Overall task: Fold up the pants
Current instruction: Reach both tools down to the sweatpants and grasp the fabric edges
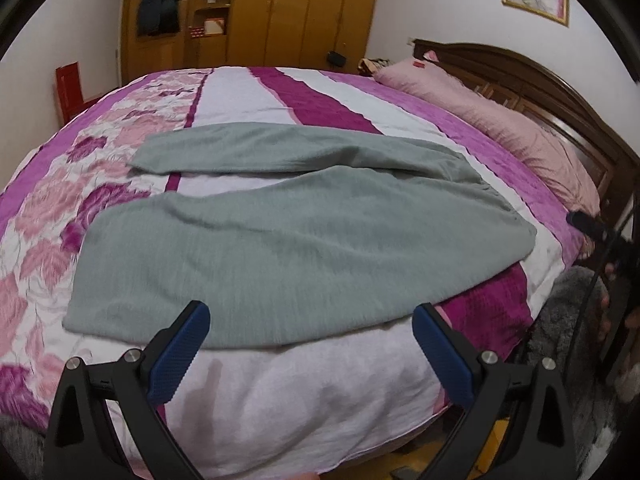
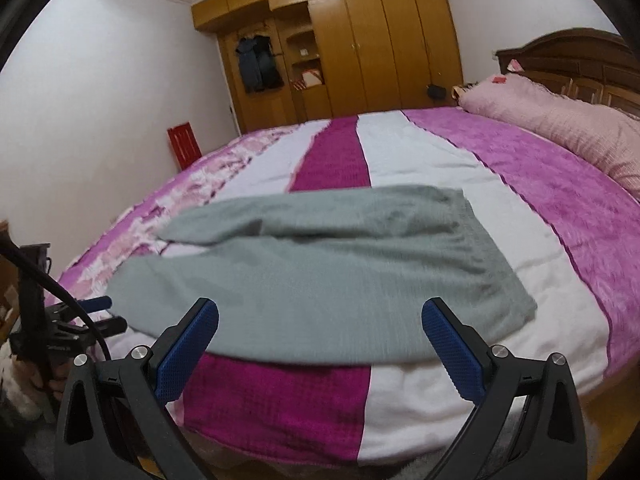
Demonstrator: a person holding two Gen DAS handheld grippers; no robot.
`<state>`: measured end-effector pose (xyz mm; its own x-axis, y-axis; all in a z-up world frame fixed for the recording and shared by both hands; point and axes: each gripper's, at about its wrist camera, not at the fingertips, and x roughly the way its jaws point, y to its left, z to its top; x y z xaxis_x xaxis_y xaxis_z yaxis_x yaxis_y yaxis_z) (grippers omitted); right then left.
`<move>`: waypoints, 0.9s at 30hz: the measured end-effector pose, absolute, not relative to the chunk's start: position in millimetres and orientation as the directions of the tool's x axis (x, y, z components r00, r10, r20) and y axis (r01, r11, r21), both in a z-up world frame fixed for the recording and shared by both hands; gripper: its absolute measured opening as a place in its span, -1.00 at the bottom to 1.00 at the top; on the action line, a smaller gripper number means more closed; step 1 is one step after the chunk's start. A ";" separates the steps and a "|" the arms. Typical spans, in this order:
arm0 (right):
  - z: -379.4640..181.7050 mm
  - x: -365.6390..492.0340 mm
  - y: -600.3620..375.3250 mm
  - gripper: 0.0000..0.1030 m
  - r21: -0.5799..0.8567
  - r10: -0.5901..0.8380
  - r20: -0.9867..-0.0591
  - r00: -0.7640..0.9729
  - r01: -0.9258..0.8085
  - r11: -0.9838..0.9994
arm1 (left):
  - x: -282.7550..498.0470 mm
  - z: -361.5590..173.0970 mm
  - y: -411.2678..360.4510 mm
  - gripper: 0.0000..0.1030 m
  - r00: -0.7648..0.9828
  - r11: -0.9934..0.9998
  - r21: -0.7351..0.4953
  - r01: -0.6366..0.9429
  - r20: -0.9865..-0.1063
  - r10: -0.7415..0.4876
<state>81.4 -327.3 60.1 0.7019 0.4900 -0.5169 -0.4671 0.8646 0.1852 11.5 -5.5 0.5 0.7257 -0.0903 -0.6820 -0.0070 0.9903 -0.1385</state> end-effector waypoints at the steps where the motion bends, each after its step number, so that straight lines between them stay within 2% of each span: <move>1: 60.8 89.0 -327.5 0.97 0.183 0.497 -0.519 0.695 -0.478 0.859 | 15.3 5.3 -3.5 1.00 0.731 0.990 -0.143 0.009 -0.675 -0.104; 7: 61.7 157.6 -334.2 0.94 0.243 0.574 -0.549 0.607 -0.541 0.805 | 62.3 29.0 15.6 1.00 0.751 0.987 -0.160 0.030 -0.648 -0.128; 11: 71.3 203.0 -334.0 0.86 0.191 0.564 -0.560 0.606 -0.569 0.800 | 113.3 44.9 33.7 1.00 0.767 0.992 -0.124 0.037 -0.632 -0.108; 15: 82.1 252.0 -320.5 0.86 0.099 0.573 -0.569 0.590 -0.643 0.760 | 176.4 51.2 49.2 1.00 0.722 0.992 -0.104 0.078 -0.680 -0.128; 19: 82.4 315.5 -288.0 0.83 0.040 0.589 -0.622 0.515 -0.731 0.682 | 243.8 50.3 52.0 1.00 0.711 0.989 -0.035 0.141 -0.692 -0.125; 22: 70.7 374.0 -258.2 0.71 0.033 0.579 -0.706 0.408 -0.797 0.603 | 295.3 38.7 43.9 0.99 0.689 0.970 0.094 0.225 -0.719 -0.090; 23: 65.2 388.0 -252.0 0.68 0.039 0.569 -0.727 0.384 -0.805 0.592 | 313.4 31.7 41.8 0.98 0.678 0.959 0.131 0.251 -0.731 -0.078; 27: 34.8 434.5 -224.3 0.55 0.044 0.519 -0.806 0.286 -0.844 0.534 | 362.5 1.5 47.5 0.71 0.599 0.939 0.141 0.313 -0.797 -0.080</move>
<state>434.5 -224.3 34.8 0.2858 0.5190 -0.8056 -0.8444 0.5339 0.0444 362.5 47.5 1.5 0.5988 -0.0802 -0.7969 0.3135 0.9391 0.1411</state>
